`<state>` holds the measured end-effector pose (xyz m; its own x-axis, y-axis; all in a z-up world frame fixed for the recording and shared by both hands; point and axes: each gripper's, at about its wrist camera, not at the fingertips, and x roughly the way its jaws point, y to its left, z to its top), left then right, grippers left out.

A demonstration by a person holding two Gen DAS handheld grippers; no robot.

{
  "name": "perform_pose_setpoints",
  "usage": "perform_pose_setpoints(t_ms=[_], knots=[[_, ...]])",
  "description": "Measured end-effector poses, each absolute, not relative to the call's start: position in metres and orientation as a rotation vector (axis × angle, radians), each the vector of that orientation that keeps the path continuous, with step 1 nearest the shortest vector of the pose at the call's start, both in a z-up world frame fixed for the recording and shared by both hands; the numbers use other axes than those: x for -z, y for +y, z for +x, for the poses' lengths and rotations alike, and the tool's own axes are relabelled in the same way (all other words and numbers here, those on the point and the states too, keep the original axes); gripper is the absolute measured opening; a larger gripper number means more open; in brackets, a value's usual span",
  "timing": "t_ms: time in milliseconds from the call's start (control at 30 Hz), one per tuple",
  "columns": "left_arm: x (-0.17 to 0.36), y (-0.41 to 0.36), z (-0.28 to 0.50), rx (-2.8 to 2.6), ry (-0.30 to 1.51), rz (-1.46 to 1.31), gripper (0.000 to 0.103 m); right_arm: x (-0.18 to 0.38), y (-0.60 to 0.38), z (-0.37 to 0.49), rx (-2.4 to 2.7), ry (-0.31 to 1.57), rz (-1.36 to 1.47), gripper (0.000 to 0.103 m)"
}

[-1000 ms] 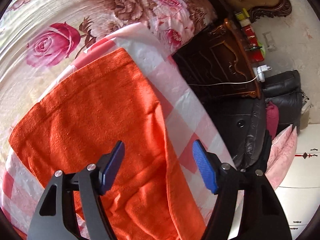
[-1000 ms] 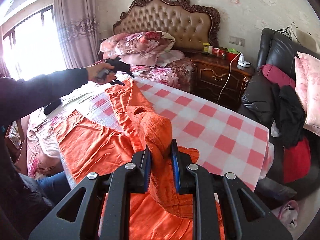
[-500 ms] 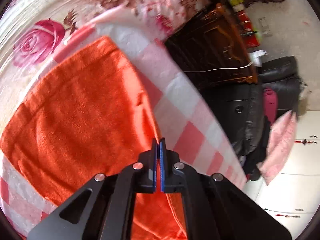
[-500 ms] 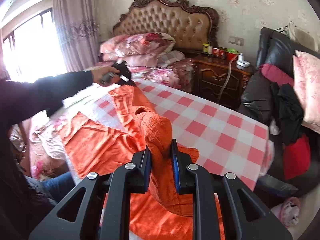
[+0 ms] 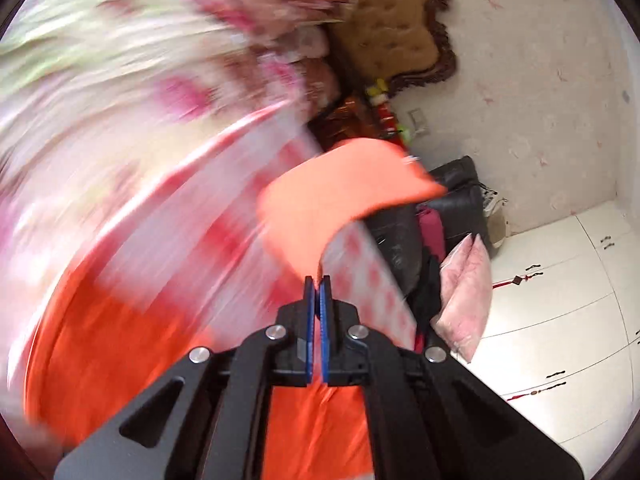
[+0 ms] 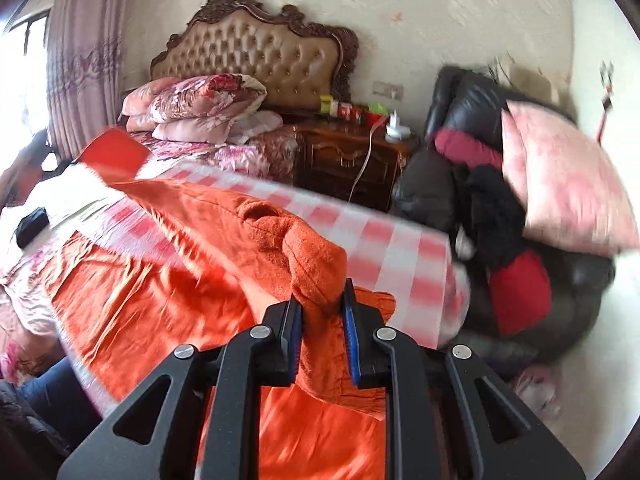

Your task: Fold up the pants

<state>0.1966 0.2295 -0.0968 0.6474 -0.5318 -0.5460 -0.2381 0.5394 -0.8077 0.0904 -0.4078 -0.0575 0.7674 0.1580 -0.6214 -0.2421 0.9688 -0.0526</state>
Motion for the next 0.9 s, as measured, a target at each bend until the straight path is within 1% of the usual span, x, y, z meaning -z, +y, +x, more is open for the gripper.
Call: perform_pose_setpoints(t_ms=[67,133,200,233,267,300,333,367,500,633,733,767,900], knots=[[0.150,0.233,0.120,0.138,0.932,-1.059,0.001,0.086,-0.416,0.072,-0.189,0.719,-0.075,0.019],[0.194,0.235,0.073,0.096,0.970,-1.126,0.001,0.122,-0.426,0.058,-0.180,0.810,0.037,0.021],[0.218,0.235,0.047,0.058,1.003,-1.147,0.001,0.158,-0.430,0.043,-0.126,0.911,0.107,0.036],[0.220,0.234,0.043,0.052,1.008,-1.136,0.001,0.165,-0.432,0.038,-0.114,0.926,0.147,0.040],[0.220,0.236,0.041,0.053,1.006,-1.126,0.001,0.171,-0.435,0.031,-0.095,0.931,0.225,0.048],[0.218,0.235,0.042,0.052,1.007,-1.112,0.001,0.174,-0.438,0.025,-0.085,0.940,0.285,0.064],[0.216,0.234,0.044,0.049,1.011,-1.102,0.001,0.176,-0.442,0.020,-0.072,0.946,0.344,0.072],[0.215,0.234,0.048,0.050,1.012,-1.092,0.001,0.177,-0.448,0.012,-0.051,0.934,0.416,0.078],[0.215,0.223,0.061,0.032,1.036,-1.036,0.002,0.184,-0.470,-0.005,-0.048,0.916,0.664,0.078],[0.214,0.215,0.057,0.015,1.034,-0.984,0.002,0.192,-0.488,-0.001,-0.107,0.902,0.915,0.078],[0.215,0.215,0.054,0.010,1.034,-0.980,0.002,0.192,-0.497,0.007,-0.125,0.881,1.068,0.084],[0.215,0.216,0.053,0.012,1.033,-0.980,0.002,0.192,-0.497,0.007,-0.132,0.883,1.096,0.087],[0.215,0.217,0.051,0.012,1.029,-0.982,0.002,0.189,-0.498,0.015,-0.113,0.927,1.138,0.088]])
